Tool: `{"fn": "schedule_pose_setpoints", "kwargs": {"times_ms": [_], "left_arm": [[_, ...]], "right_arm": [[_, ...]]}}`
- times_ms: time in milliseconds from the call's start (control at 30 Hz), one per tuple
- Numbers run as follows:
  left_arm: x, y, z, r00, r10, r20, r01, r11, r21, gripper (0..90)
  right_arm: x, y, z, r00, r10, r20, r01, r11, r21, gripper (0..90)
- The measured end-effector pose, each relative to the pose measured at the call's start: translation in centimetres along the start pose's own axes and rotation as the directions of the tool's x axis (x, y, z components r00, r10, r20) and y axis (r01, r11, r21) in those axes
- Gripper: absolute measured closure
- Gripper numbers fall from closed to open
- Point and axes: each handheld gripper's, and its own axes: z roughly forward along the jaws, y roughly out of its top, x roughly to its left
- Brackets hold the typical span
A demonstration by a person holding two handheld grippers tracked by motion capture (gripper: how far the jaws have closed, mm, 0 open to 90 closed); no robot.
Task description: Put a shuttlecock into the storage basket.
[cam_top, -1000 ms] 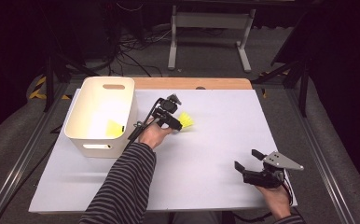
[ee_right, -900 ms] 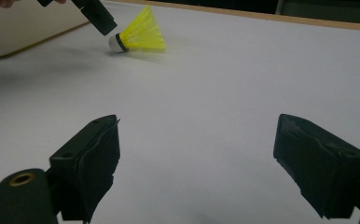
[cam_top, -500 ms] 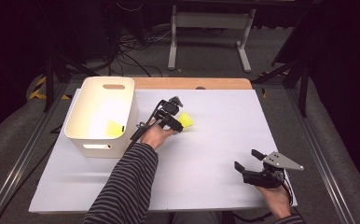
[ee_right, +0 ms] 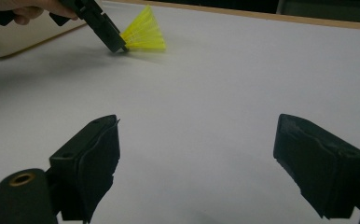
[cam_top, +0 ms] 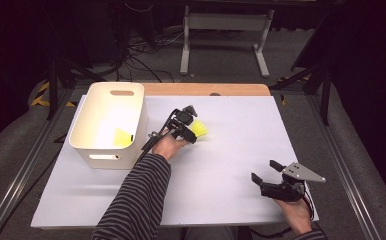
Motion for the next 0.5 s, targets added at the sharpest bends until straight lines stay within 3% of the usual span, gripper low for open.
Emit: {"fn": "schedule_pose_setpoints", "kwargs": {"times_ms": [500], "left_arm": [[-0.01,-0.05,0.04,0.9998,0.009,-0.017,-0.009,0.9999,0.012,55.6]], "right_arm": [[-0.01,-0.01,0.02,1.0,-0.001,0.0,0.001,1.0,0.001,14.7]]}}
